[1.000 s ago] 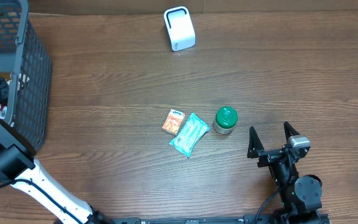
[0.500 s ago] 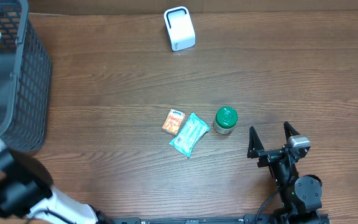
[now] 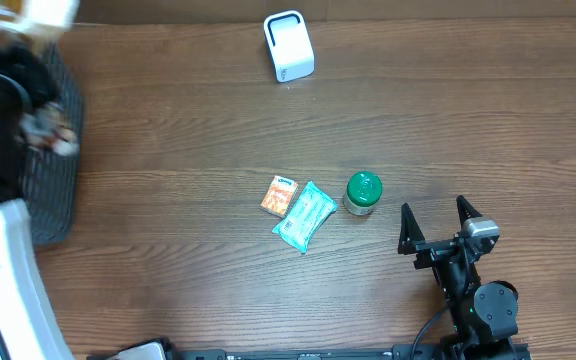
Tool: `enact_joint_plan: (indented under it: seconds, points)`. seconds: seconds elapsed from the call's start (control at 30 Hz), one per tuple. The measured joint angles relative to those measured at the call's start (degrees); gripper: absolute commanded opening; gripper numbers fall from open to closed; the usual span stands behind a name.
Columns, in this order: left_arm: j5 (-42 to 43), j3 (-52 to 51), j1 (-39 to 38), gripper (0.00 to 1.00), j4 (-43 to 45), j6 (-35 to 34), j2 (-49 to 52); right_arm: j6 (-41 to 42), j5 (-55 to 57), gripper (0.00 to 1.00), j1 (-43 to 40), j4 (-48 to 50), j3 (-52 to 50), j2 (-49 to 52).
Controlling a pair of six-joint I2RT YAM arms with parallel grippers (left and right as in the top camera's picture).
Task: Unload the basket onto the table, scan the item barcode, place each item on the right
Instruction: 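Lift the snack bag out of the basket toward the table center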
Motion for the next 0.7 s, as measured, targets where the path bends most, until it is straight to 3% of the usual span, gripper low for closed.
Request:
enact_joint_plan:
  seconds: [0.13,0.27,0.7]
  points:
    - [-0.1,-0.4,-6.5,0.04,-7.2,-4.0,-0.5,0.0,0.0,1.0,0.0,0.0,0.0,0.0]
    - [-0.2,-7.3,-13.3,0.04,-8.4,-7.5,0.0,0.0,0.0,1.0,0.0,0.0,0.0,0.0]
    - [-1.9,-40.9,-29.6,0.04,8.1,-18.1,1.7,0.0,0.0,1.0,0.0,0.0,0.0,0.0]
